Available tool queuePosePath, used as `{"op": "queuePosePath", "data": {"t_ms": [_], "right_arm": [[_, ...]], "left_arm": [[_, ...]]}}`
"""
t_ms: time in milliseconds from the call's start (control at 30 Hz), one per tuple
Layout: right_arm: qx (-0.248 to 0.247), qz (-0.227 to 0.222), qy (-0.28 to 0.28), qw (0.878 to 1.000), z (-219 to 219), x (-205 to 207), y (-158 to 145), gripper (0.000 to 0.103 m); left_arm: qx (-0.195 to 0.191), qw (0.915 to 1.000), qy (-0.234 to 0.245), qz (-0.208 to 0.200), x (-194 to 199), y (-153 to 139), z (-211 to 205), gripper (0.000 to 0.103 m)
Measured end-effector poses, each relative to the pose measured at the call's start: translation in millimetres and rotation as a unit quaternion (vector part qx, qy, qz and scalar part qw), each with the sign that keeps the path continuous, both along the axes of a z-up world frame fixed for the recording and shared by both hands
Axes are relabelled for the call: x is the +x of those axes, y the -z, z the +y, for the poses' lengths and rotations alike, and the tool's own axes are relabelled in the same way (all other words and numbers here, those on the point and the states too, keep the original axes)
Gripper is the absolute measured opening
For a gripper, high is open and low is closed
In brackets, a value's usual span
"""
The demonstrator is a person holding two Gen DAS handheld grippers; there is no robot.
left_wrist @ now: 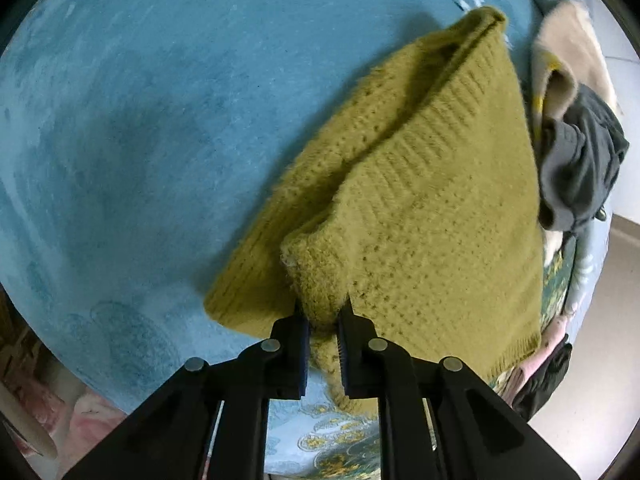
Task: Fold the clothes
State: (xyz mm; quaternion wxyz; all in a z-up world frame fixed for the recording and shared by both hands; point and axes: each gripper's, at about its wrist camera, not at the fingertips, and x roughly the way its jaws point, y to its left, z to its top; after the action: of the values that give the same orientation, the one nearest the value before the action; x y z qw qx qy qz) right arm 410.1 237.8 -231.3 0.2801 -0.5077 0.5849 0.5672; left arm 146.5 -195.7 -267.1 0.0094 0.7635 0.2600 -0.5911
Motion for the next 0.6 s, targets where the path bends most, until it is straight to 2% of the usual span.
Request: {"op": "queuePosePath", "data": {"t_ms": [100,133,167,233,267,400,467,600], "right_arm": [[0.009,0.000,-0.020,1.000,1,-1,-5,0.017],[0.019,-0.002,-0.033,0.999,0,-1,-10,0.018],[0.029,-0.008,-0.044,0.999,0,0,-14,0.021],[0.055,-0.020,-0.063,0.996,1,1,-22,0.026],[0.064,-0.020,-0.065,0.996,2,4,-25,0.031],[0.047,0.006,-0.044,0.998,10,10,-20,0.051],[0.030,0.019,-0.041,0.999,12,9,-13,0.054],[0.021,0.016,-0.053,0.998,12,10,-1,0.054]], "left_arm": [[-0.028,0.9994,0.021,0.003,-3,-8,0,0.024],[-0.042,0.9986,0.032,0.004,-3,-12,-1,0.028],[-0.056,0.9975,0.043,0.005,-4,-16,-2,0.036],[-0.055,0.9975,0.042,0.015,-3,-29,-9,0.037],[-0.054,0.9975,0.041,0.020,-3,-36,-12,0.037],[-0.050,0.9972,0.038,0.041,-2,-63,-25,0.037],[-0.048,0.9969,0.036,0.051,-1,-77,-32,0.037],[-0.043,0.9958,0.036,0.072,0,-103,-44,0.037]]}}
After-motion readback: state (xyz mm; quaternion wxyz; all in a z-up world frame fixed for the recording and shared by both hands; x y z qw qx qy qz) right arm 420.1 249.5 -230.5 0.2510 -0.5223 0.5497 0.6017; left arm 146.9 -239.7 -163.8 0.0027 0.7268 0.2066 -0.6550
